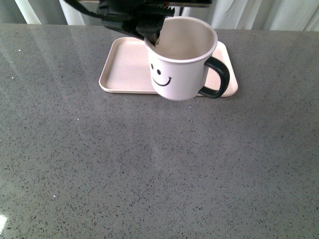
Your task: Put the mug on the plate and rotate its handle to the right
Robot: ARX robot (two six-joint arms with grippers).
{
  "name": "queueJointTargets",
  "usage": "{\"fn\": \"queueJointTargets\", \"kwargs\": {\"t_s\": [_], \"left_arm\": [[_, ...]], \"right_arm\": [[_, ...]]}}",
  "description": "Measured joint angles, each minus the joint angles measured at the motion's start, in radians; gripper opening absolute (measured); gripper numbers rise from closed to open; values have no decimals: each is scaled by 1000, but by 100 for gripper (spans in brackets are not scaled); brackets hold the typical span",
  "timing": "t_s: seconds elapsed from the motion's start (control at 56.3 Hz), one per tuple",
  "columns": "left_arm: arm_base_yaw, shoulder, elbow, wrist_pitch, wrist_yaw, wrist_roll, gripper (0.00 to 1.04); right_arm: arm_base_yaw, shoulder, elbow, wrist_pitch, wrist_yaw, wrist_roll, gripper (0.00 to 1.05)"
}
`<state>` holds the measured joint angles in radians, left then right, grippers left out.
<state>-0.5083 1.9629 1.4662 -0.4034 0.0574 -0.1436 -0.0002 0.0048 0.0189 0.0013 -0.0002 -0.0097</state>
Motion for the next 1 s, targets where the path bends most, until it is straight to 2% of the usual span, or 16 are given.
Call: {"fn": "queueJointTargets", "kwargs": {"t_s": [0.231,0.853,0.995], "left_arm": [[2,87,144,-31,-5,-60,2],[2,86,146,-30,-6,-63,2],[2,97,184,-101,-5,-52,2]], "right_arm": [[0,0,0,0,0,0,96],[0,0,0,0,0,0,96],[0,0,0,0,0,0,96]]}}
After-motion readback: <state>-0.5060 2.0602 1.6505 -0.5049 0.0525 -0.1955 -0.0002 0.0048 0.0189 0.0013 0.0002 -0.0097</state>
